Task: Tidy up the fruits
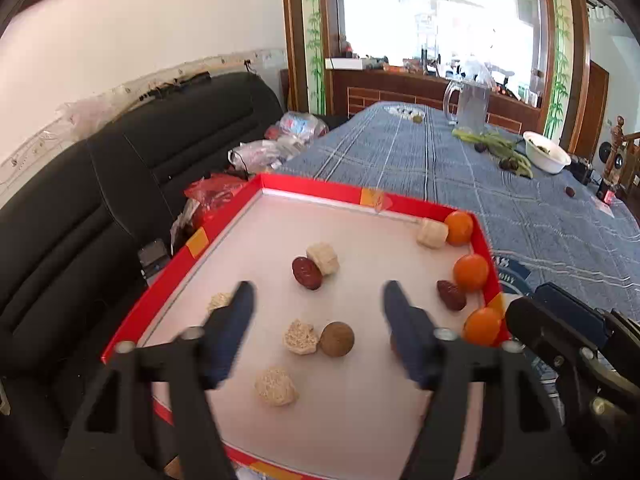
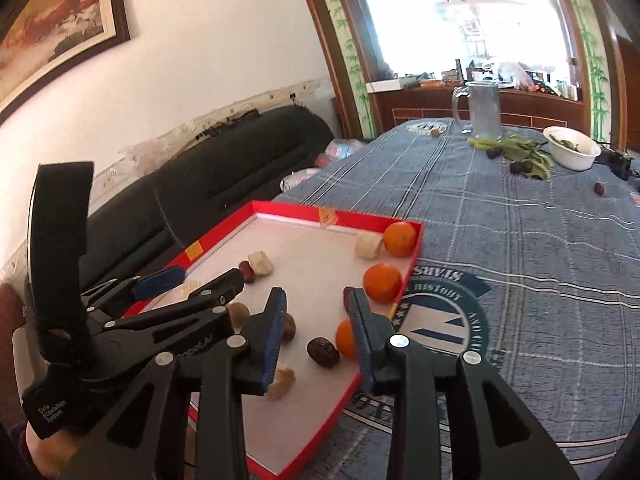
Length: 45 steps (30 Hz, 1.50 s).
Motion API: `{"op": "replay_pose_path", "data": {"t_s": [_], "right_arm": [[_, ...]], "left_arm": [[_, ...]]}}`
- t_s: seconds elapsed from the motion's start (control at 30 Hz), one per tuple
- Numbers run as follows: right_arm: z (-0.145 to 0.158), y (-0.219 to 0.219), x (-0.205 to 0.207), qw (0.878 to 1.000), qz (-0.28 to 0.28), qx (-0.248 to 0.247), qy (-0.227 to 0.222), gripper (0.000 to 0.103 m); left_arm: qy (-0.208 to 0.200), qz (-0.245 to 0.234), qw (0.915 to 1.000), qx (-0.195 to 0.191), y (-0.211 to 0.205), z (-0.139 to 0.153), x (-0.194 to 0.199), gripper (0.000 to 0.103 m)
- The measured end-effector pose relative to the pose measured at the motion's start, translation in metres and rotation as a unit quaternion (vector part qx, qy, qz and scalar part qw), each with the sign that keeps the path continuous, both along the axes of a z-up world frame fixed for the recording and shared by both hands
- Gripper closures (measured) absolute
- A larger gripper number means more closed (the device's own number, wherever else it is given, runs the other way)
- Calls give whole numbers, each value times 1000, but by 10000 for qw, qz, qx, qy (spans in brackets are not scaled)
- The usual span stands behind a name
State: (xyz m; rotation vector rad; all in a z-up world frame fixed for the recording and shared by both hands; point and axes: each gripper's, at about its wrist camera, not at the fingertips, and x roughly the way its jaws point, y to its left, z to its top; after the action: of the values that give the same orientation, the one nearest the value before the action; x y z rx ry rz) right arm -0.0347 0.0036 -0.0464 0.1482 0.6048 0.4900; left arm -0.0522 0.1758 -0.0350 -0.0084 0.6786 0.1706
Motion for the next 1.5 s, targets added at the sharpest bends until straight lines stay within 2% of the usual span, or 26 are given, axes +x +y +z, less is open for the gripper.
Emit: {"op": "replay_pose_path", "data": {"t_s": [0.13, 0.2, 0.3, 0.33, 0.5, 0.53, 0.9, 1.1, 1.5], "right_arm": [[8, -15, -7, 9998, -83, 166, -77, 67], [13, -23, -12, 9995, -145, 234, -158, 64], [19, -33, -21, 9989, -206, 305, -285, 61], [20, -35, -23, 9987, -227, 305, -324, 58], [31, -51, -40, 9959, -442, 297, -734, 27], [33, -53, -43, 9952, -474, 290, -803, 24], [51, -64, -68, 9916, -517, 284, -1148, 20], [60, -66, -76, 9885, -612, 337, -1344, 18], [61, -55, -84, 9881, -561, 225, -1414, 16]], "left_arm": [[-236, 61, 9997, 58, -7, 15, -11, 14], [-342, 124, 9993, 80, -11, 25, -17, 4], [-562, 201, 9982, 95, -16, 39, -27, 0], [-598, 219, 9979, 96, -18, 42, -29, 0], [-836, 271, 9955, 356, -29, 55, -47, 0], [-857, 253, 9952, 395, -32, 57, -50, 0], [-1039, 230, 9931, 503, -44, 79, -79, 0], [-1038, 213, 9926, 595, -46, 80, -86, 0], [-1030, 293, 9929, 514, -35, 77, -92, 0]]}}
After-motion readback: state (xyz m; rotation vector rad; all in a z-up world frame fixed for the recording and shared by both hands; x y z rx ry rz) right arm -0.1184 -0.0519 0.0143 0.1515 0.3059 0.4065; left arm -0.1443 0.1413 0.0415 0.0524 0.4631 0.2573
